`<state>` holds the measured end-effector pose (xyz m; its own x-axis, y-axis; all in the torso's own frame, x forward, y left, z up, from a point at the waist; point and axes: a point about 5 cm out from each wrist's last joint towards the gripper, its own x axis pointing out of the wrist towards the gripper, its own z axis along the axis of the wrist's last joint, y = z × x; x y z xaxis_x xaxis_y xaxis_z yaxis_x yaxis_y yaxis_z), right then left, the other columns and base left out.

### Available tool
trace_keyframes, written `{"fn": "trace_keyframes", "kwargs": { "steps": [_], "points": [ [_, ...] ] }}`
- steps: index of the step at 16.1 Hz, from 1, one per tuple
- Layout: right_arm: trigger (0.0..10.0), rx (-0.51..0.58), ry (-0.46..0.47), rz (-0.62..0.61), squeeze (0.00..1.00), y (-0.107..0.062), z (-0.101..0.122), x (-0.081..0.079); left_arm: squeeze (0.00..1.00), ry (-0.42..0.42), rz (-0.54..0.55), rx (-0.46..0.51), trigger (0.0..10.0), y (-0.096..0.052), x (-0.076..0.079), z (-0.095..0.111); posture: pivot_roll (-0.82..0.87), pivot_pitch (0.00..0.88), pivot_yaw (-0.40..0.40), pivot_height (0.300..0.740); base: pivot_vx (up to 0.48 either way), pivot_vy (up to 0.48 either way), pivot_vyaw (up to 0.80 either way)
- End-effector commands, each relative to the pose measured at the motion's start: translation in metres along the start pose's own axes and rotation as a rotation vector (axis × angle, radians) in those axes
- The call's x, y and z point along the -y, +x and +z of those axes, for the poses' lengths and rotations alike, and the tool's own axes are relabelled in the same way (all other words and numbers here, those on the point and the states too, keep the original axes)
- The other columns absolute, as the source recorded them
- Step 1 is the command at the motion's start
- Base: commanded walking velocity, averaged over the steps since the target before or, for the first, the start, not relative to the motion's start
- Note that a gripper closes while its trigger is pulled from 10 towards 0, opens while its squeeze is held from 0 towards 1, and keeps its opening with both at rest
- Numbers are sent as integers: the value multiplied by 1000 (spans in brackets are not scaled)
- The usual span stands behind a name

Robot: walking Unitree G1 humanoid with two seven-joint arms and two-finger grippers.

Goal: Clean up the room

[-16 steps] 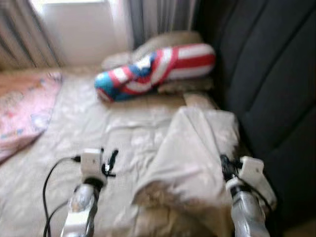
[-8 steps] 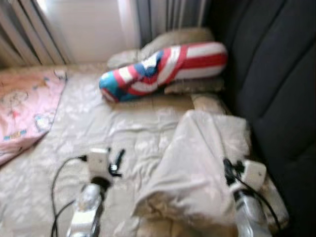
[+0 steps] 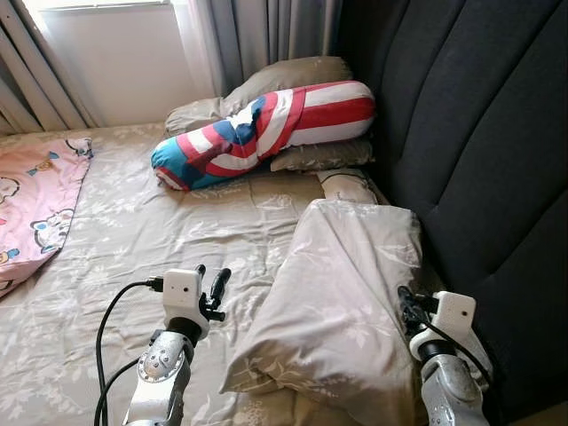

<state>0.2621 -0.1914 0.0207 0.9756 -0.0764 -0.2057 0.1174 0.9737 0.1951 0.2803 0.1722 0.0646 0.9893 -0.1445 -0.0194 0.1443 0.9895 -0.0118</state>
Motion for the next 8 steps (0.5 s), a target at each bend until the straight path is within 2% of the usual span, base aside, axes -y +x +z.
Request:
{"fn": "trace_keyframes", "kwargs": {
  "steps": [1, 5, 8],
  "points": [
    [10000, -25, 0, 2, 0, -2, -4, 0, 0, 4, 5, 2, 10000, -1, -1, 1, -100, 10, -9, 740, 0, -281, 0],
    [10000, -31, -16, 5, 0, -3, -5, 2, 0, 4, 1, 0, 10000, 0, 0, 1, -103, 3, -8, 740, 0, -286, 0],
    [10000, -37, -18, 5, 0, -3, -6, 2, 0, 0, 7, 3, 10000, 1, -1, 2, -103, 4, -8, 740, 0, 0, 0]
  ]
}}
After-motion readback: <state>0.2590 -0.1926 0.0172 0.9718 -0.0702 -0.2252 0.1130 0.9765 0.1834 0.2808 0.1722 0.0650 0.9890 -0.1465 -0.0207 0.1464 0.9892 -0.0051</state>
